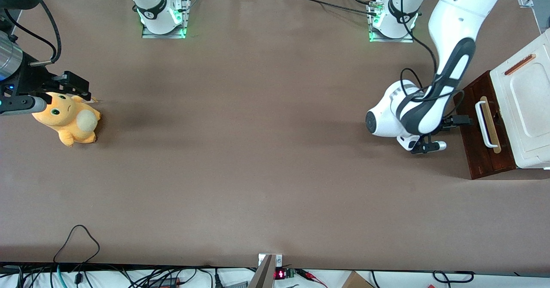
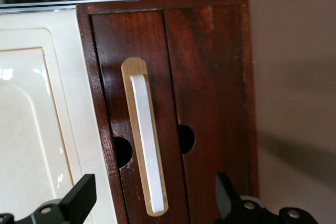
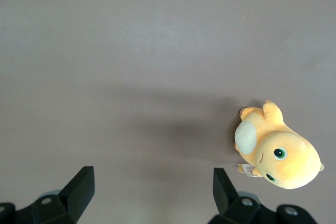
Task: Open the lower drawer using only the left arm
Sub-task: 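Align the open left gripper around the white bar handle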
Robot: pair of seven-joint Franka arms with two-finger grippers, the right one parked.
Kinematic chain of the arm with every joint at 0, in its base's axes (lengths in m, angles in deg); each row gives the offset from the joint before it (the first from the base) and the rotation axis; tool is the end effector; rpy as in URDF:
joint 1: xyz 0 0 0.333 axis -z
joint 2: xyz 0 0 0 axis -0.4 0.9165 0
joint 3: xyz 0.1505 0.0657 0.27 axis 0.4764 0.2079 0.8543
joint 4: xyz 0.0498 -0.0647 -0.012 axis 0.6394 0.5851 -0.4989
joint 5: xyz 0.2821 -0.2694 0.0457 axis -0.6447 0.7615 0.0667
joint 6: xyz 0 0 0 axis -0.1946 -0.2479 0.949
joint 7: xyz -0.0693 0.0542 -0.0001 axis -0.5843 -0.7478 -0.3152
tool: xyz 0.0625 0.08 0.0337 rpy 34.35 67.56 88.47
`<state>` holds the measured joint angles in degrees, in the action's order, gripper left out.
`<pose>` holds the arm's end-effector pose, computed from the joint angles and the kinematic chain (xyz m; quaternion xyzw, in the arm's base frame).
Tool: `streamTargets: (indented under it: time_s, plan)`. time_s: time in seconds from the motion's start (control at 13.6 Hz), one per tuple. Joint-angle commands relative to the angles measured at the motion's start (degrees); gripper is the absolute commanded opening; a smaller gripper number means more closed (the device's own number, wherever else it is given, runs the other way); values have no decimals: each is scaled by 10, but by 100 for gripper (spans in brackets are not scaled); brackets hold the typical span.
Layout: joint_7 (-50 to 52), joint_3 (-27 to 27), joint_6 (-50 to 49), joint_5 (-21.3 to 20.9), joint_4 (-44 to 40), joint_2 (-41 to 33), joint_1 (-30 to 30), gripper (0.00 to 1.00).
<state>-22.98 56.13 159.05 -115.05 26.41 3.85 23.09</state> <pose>0.5501 -0.0452 0.1862 -0.7767 0.0065 0.0622 0.6268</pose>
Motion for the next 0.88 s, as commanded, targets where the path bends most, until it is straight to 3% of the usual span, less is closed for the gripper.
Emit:
streamTargets:
  time_s: [0.0,0.37,0.81]
  plan:
    - [47,6,-49,-60,-7,35,-1,100]
    - [43,9,-51,-104,-8,39,-39,98]
    - [40,9,-35,-106,-1,39,-57,66]
